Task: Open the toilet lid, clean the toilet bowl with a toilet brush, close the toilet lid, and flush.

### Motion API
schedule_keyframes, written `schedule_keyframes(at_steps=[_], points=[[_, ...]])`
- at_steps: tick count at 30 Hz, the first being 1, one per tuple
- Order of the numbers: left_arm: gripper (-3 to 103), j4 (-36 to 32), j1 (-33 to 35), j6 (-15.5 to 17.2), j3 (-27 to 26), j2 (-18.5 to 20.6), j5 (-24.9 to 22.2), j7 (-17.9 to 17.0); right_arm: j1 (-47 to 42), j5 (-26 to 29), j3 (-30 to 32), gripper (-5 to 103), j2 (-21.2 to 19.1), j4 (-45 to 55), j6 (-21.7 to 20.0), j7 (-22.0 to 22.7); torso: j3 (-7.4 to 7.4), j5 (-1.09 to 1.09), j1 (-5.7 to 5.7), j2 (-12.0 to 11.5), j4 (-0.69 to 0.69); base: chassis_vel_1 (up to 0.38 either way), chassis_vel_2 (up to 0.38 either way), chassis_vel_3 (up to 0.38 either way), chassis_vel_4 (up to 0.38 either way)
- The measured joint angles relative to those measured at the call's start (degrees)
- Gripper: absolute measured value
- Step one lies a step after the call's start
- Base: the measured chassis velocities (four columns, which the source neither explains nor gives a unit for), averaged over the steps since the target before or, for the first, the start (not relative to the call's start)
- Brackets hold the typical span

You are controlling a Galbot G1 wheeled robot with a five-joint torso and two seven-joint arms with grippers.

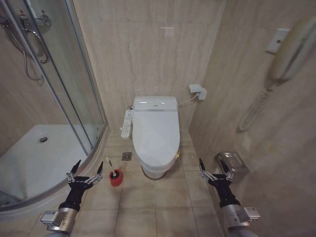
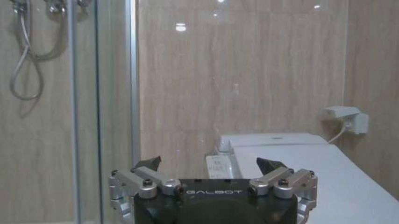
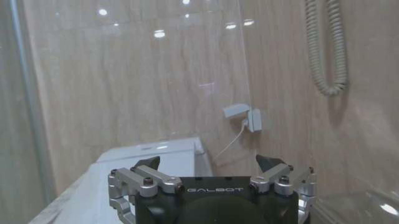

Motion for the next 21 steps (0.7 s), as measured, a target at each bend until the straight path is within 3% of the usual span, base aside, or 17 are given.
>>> schedule_keyframes(at_steps=[9, 21], points=[[100, 0.0, 0.0, 0.0, 0.0, 0.0, 0.0, 0.0, 0.3, 0.0, 0.5, 100, -0.1, -0.6, 1.2, 0.4, 0.02, 0.01, 0.05, 0.0, 0.01, -0.194, 0.193, 0.15, -0.176], [100, 0.0, 0.0, 0.0, 0.0, 0.0, 0.0, 0.0, 0.0, -0.8, 0.6, 100, 0.3, -0.9, 2.3, 1.7, -0.02, 0.01, -0.06, 0.0, 0.0, 0.001, -0.012, -0.006, 0.001]])
